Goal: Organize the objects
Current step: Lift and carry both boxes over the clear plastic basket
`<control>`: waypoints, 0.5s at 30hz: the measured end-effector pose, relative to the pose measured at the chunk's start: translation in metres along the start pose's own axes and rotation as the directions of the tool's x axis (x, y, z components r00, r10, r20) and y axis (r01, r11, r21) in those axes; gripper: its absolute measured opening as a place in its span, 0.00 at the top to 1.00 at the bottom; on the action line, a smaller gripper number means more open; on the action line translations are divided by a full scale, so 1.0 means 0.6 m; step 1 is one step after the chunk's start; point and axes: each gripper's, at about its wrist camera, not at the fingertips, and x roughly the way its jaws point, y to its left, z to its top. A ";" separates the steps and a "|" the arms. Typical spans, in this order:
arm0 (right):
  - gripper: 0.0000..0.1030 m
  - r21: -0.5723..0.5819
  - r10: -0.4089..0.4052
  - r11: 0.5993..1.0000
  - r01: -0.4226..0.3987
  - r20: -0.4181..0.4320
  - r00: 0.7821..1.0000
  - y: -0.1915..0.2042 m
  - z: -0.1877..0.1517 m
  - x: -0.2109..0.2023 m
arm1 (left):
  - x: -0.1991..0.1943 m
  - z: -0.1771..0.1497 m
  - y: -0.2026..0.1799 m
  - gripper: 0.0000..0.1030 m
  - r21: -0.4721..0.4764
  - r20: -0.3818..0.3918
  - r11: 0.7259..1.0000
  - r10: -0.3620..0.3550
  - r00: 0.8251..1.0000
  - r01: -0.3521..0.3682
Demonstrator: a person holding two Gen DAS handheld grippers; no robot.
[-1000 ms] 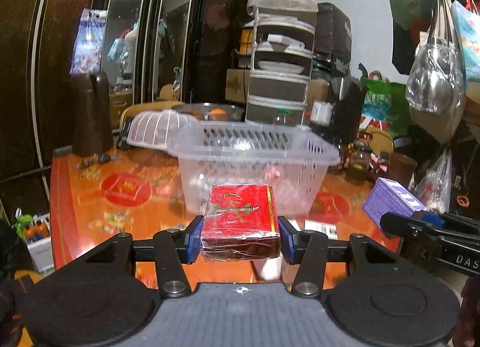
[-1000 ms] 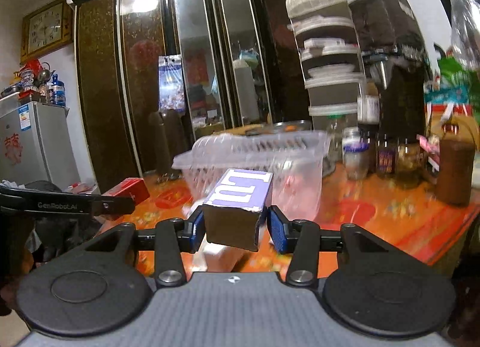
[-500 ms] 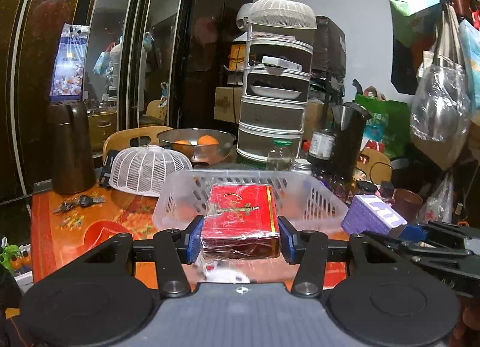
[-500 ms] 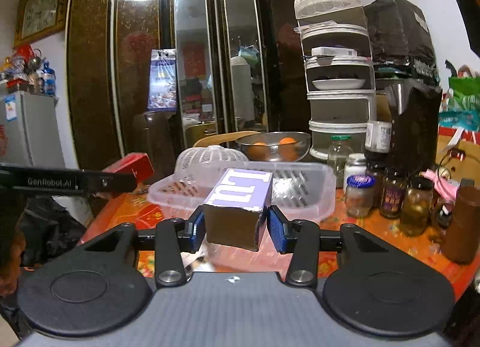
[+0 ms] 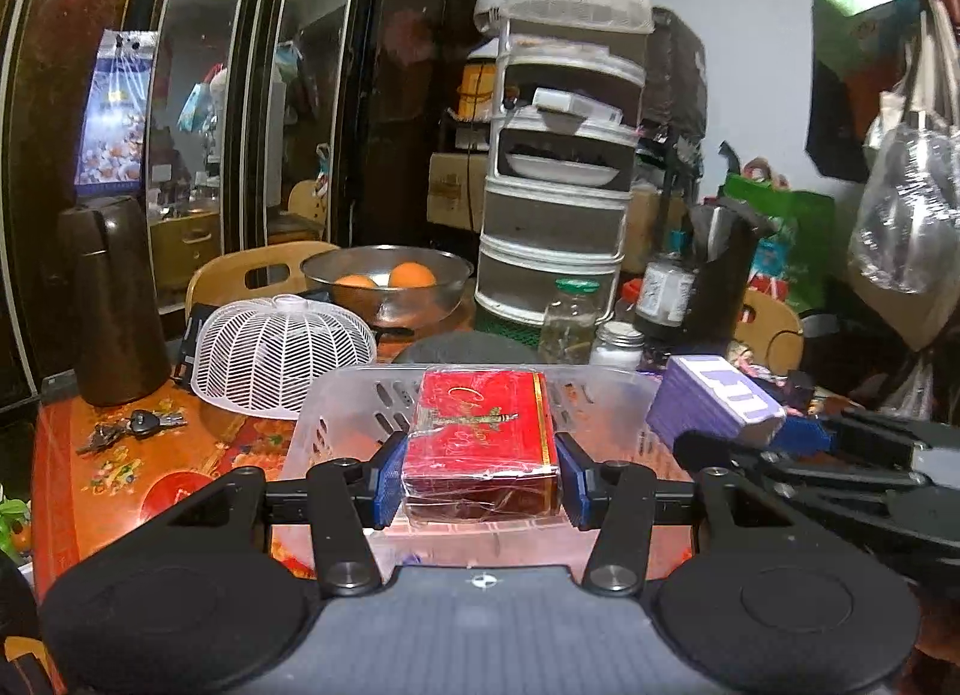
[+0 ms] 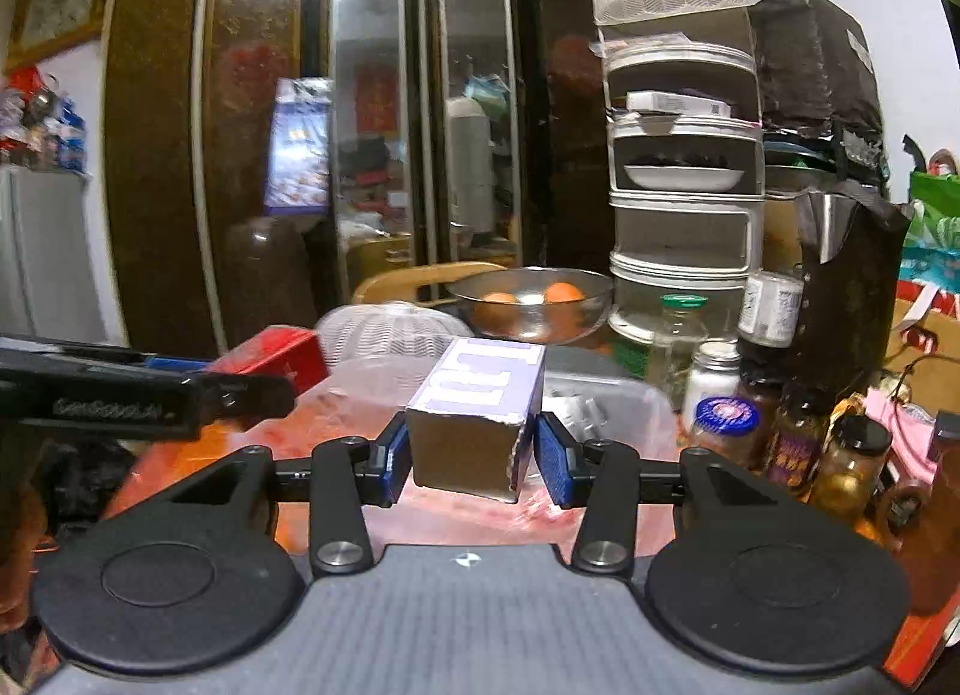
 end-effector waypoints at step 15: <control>0.52 0.015 -0.031 0.999 0.034 -0.191 0.981 -0.033 -0.001 0.124 | 0.119 0.005 0.025 0.47 -0.048 -0.113 0.998 0.030 0.993 -0.035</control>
